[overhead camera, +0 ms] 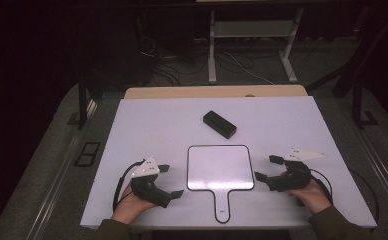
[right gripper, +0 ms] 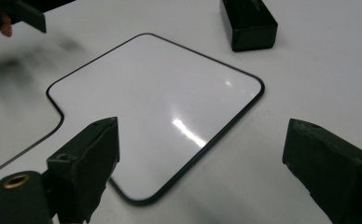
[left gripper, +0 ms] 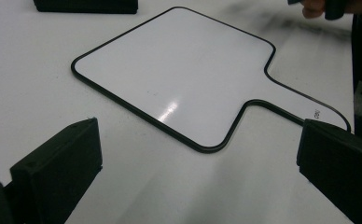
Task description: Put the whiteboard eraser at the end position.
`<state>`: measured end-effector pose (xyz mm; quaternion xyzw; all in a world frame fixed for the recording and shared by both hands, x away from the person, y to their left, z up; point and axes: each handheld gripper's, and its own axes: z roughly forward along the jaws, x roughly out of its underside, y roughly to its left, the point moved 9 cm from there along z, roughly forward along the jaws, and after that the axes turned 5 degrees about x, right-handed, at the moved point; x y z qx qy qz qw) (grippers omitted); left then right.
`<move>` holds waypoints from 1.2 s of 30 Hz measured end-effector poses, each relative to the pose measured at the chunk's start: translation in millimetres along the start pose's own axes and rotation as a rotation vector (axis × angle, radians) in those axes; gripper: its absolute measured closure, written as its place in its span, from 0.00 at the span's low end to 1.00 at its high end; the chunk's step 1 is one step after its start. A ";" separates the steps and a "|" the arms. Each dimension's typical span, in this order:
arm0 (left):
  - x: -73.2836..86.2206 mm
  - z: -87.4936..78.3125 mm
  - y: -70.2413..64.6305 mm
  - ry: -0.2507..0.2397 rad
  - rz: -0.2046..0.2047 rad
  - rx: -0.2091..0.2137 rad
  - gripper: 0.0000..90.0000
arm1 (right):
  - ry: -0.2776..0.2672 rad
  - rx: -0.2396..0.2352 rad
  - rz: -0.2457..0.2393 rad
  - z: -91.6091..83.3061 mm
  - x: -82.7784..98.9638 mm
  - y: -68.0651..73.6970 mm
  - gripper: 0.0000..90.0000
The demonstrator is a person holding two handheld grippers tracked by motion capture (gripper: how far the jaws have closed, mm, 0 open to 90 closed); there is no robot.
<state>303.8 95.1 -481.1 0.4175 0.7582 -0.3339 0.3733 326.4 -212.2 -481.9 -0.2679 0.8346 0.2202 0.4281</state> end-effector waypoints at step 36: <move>2.4 0.5 -1.5 0.019 0.014 -0.001 0.00 | 0.024 0.063 -0.038 -21.4 24.8 -21.2 0.11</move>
